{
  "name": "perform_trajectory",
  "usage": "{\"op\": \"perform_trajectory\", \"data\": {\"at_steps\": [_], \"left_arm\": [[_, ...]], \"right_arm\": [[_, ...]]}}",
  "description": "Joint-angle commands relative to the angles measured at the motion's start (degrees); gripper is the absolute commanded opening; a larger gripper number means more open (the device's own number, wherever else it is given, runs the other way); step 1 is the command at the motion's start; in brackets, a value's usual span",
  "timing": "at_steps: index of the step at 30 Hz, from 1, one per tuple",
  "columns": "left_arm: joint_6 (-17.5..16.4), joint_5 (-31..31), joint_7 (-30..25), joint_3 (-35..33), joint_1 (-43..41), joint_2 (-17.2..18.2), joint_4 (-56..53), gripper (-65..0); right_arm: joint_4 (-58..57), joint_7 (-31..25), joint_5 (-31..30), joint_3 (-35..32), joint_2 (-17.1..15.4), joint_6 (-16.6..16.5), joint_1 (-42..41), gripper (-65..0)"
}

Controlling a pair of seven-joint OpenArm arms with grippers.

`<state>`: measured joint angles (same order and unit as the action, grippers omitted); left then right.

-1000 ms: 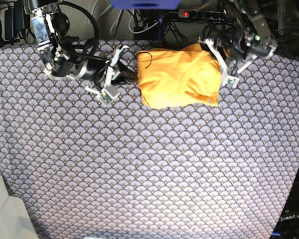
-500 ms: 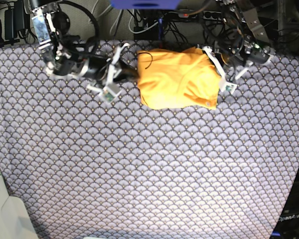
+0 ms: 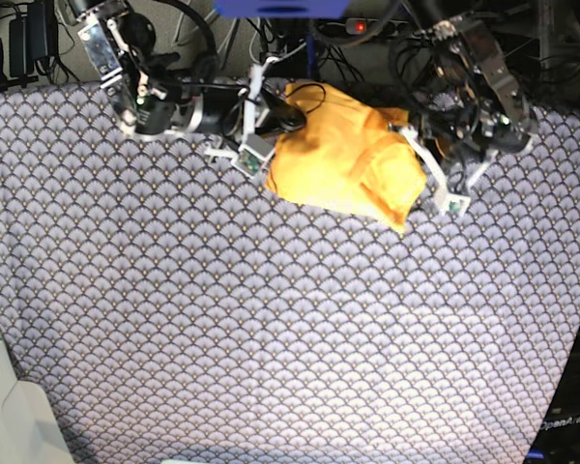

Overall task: Fold the T-shirt properly
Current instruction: 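Squeeze the bundle sides inward with both grippers, then release, then grasp the bundle with both grippers and rotate it upright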

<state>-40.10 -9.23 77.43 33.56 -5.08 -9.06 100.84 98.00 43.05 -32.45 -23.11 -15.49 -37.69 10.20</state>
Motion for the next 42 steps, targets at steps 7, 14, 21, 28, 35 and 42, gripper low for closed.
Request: {"op": "perform_trajectory", "data": {"at_steps": [7, 14, 21, 28, 35, 42], "left_arm": [[0.1, -0.83, 0.33, -0.02, 8.38, 0.06, 0.83, -65.0], [0.1, -0.48, 2.57, 5.69, 11.46, 0.06, 1.54, -65.0], [0.1, -0.48, 2.57, 9.12, 3.89, 0.22, 2.42, -65.0], [0.1, -0.48, 2.57, 9.03, -2.0, 0.06, 4.79, -65.0], [0.1, -1.01, 2.57, 8.94, -1.03, 0.06, -0.66, -65.0], [0.1, -4.08, -0.2, 8.86, 0.99, 0.06, -10.42, -65.0]], "right_arm": [[1.04, -1.07, -1.36, 0.48, -3.37, -0.42, -0.22, -65.0], [1.48, -1.16, -1.36, 1.88, -8.29, -0.59, -1.54, -65.0], [0.77, -0.98, -1.27, 7.69, -8.56, -0.77, -6.11, -65.0], [-7.58, -1.42, -1.27, 4.61, -7.59, -0.86, -16.04, -65.0], [-15.58, -1.6, -1.27, 1.0, -3.55, -2.31, -21.32, -65.0], [-16.63, -1.68, -1.27, -2.95, -1.96, -2.31, -21.49, -65.0]]}}
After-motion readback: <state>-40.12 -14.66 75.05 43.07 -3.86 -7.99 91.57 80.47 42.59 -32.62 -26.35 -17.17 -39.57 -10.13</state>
